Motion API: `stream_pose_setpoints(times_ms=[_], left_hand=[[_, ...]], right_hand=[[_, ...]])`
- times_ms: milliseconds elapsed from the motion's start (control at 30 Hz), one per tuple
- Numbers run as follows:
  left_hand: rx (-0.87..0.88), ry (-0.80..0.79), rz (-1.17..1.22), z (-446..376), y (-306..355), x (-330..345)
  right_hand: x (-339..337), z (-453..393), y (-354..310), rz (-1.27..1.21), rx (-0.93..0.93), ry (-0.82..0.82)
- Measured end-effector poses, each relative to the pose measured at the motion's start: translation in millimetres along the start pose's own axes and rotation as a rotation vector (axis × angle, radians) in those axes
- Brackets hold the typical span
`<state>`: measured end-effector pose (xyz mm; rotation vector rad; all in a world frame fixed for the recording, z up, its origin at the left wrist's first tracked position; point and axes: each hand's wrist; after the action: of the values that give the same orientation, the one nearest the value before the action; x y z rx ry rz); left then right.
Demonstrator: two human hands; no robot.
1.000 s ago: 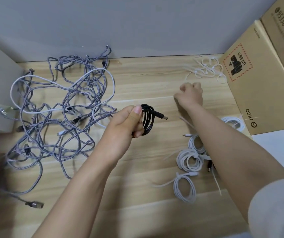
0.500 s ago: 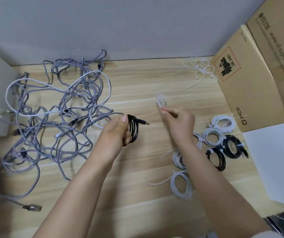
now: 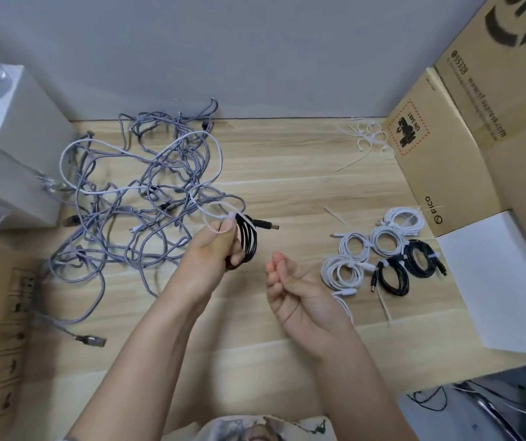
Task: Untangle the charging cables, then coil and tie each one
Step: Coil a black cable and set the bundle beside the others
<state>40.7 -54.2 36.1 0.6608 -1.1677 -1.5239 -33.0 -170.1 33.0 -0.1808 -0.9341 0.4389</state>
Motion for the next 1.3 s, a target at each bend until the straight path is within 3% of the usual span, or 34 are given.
stream_pose_setpoints(times_ms=[133,333,500,767,1033,1167,1300], left_hand=[[0.002,0.003,0.104,14,5,-6],[-0.151,-0.123,0.387,28,11,-11],[-0.272,-0.185,0.567,34,14,-18],[-0.393,-0.349,0.438,44,15,-14],[-0.304,-0.406,0.316,50,20,-10],[-0.198,-0.36,0.159,48,15,-13],[-0.106,-0.361,-0.047,47,10,-16]], right_hand=[[-1,11,5,0.05,-0.017,0.091],[0,22,5,0.222,-0.16,0.242],[0,30,3,0.261,-0.238,0.275],[0,33,-1,0.264,-0.39,0.311],[2,34,2,0.383,-0.572,0.336],[0,37,-2,0.697,-0.626,0.3],[2,37,-12,1.266,-0.73,0.228]])
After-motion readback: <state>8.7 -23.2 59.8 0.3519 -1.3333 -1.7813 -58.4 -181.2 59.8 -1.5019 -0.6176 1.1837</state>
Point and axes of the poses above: each hand's wrist, its own z-axis away from the middle knuckle, its own x-axis out of the palm, y = z × x
